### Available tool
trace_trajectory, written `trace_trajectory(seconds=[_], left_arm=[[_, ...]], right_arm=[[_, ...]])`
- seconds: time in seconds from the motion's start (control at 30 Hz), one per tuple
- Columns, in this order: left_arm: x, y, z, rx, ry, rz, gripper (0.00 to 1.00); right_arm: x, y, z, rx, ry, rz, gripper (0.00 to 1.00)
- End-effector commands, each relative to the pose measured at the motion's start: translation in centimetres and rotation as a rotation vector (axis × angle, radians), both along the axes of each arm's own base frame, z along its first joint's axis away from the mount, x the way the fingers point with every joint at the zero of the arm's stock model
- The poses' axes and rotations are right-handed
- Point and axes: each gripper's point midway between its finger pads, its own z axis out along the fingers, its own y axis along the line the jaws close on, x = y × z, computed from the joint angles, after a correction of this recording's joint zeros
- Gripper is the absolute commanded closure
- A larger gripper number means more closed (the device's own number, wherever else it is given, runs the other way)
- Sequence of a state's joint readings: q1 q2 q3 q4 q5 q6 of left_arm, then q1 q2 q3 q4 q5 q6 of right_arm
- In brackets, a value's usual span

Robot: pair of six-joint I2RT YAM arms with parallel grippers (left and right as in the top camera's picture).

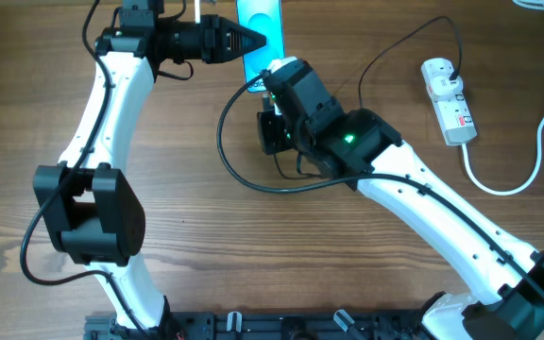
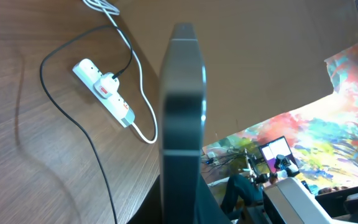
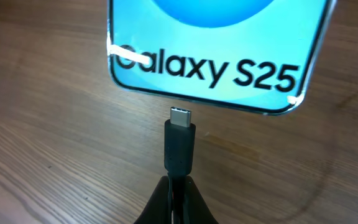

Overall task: Plug charger to phone and switch on socket
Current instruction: 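Raise the USB-C plug with the right gripper toward the phone's bottom port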

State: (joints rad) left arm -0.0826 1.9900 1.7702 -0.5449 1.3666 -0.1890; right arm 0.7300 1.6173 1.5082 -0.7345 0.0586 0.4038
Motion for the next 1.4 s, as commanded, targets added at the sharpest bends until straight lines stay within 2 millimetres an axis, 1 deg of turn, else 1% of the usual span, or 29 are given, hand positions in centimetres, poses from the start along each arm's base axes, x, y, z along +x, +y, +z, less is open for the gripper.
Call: trace_trajectory(seconds=[0.0, 0.1, 0.2, 0.27, 0.4, 0.63, 0.77, 0.93, 1.2, 1.37], left_arm=[[-0.4, 0.0, 1.0, -0.026, -0.012, -0.024, 0.96], [-0.4, 0.0, 1.0, -0.026, -0.012, -0.024, 0.96], [-0.9, 0.0, 1.6, -0.058, -0.014, -0.056, 0.96], [-1.0, -0.1, 1.6, -0.059, -0.014, -0.058, 0.96], [-1.0, -0.1, 1.6, -0.059, -0.014, -0.058, 0.96], [-0.9, -0.1, 1.7, -0.06, -0.021, -0.059, 0.96], [-0.9, -0.1, 1.7, -0.06, -0.021, -0.059, 0.96], [-0.9, -0.1, 1.7, -0.06, -0.022, -0.059, 0.96], [-0.8, -0.1, 1.7, -0.061, -0.033, -0.059, 0.96], [-0.8, -0.1, 1.8, -0.061, -0.044, -0.06, 0.96]], right_arm=[[0.6, -0.8, 1.7, 0.001, -0.058, -0.041, 0.96], [0.7, -0.8, 1.8, -0.002, -0.064, -0.047, 0.96], [0.6, -0.4, 1.9, 0.017, -0.056, -0.029, 0.96], [0.6, -0.4, 1.9, 0.018, -0.056, -0.029, 0.96], [0.0, 0.3, 1.8, 0.045, -0.032, 0.003, 0.96], [0.1, 0.2, 1.9, 0.042, -0.037, 0.001, 0.96], [0.6, -0.4, 1.9, 0.018, -0.058, -0.026, 0.95], [0.6, -0.4, 1.9, 0.01, -0.064, -0.022, 0.96], [1.2, -1.2, 1.9, 0.008, -0.067, -0.054, 0.96], [1.0, -0.9, 1.9, 0.017, -0.061, -0.033, 0.96]])
